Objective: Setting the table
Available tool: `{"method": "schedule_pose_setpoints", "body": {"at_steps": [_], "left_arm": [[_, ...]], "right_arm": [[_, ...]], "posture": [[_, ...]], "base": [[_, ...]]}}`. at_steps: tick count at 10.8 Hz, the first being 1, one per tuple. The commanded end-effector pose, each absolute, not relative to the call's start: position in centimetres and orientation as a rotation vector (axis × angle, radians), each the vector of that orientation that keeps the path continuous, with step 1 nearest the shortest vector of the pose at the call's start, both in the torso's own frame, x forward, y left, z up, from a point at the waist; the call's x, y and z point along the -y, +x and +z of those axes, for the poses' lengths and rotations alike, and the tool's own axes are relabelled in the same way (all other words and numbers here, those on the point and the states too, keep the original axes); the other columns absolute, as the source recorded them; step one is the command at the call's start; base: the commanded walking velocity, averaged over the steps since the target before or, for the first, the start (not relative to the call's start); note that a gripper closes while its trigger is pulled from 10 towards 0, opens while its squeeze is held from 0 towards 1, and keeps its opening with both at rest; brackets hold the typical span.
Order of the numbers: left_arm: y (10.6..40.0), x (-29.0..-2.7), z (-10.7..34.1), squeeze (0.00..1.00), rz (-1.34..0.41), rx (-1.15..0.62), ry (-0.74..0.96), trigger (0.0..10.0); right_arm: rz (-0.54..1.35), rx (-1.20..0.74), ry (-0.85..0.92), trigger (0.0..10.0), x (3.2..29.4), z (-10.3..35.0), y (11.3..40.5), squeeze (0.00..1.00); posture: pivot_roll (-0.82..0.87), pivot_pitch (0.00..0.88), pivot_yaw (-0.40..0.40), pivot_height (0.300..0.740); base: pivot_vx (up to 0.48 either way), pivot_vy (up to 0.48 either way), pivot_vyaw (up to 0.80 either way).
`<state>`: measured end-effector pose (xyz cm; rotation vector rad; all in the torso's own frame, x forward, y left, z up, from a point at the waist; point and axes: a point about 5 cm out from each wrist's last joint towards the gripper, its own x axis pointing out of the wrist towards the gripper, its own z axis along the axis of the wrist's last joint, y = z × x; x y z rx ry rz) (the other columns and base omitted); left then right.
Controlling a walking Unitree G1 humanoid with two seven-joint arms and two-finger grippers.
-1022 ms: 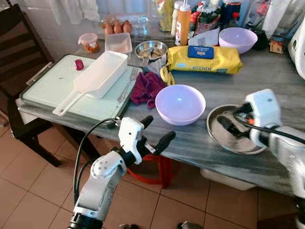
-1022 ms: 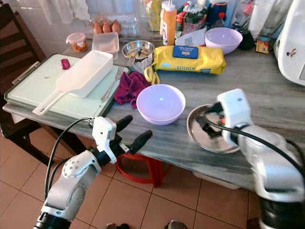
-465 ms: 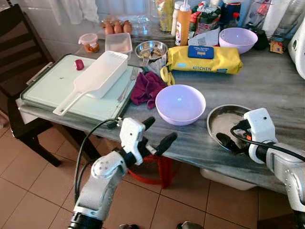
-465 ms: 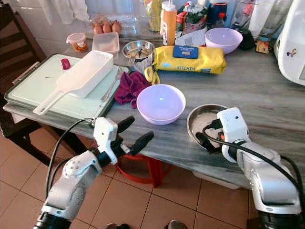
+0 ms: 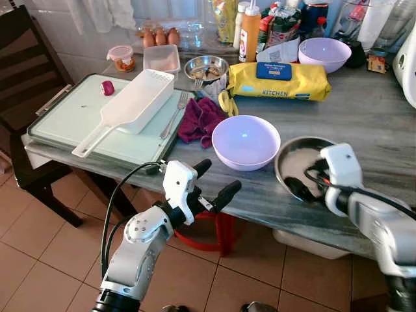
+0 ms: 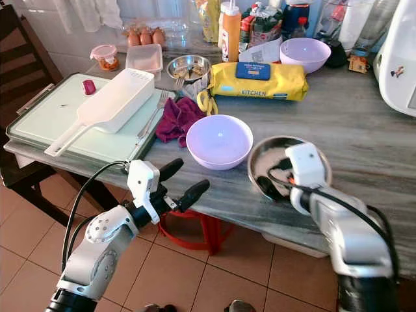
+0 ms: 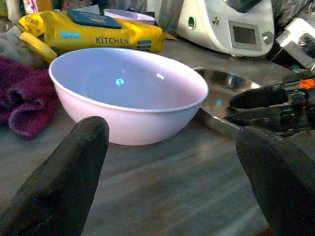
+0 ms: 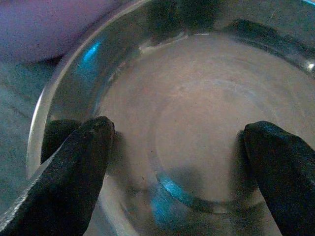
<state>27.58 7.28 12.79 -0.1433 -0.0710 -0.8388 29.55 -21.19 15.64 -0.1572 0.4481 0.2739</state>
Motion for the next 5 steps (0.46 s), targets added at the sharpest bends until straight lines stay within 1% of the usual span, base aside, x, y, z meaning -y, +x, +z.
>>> {"method": "schedule_pose_setpoints", "body": {"at_steps": [1,5], "left_arm": [[27.6,-7.3,12.8,0.00,-0.840,0.067,-0.139,10.0],[27.6,-7.3,12.8,0.00,-0.831,0.067,-0.140,10.0]], "right_arm": [[0.284,-0.456,-0.157,10.0,20.8,15.4,29.9,0.00],[0.317,-0.432,-0.135,10.0,19.6,16.2,30.6,0.00]], "posture": [[-0.23,0.131,0.046,0.740],[-0.22,0.132,0.042,0.740]], "base": [[0.000,0.000,0.00],[0.000,0.000,0.00]]}}
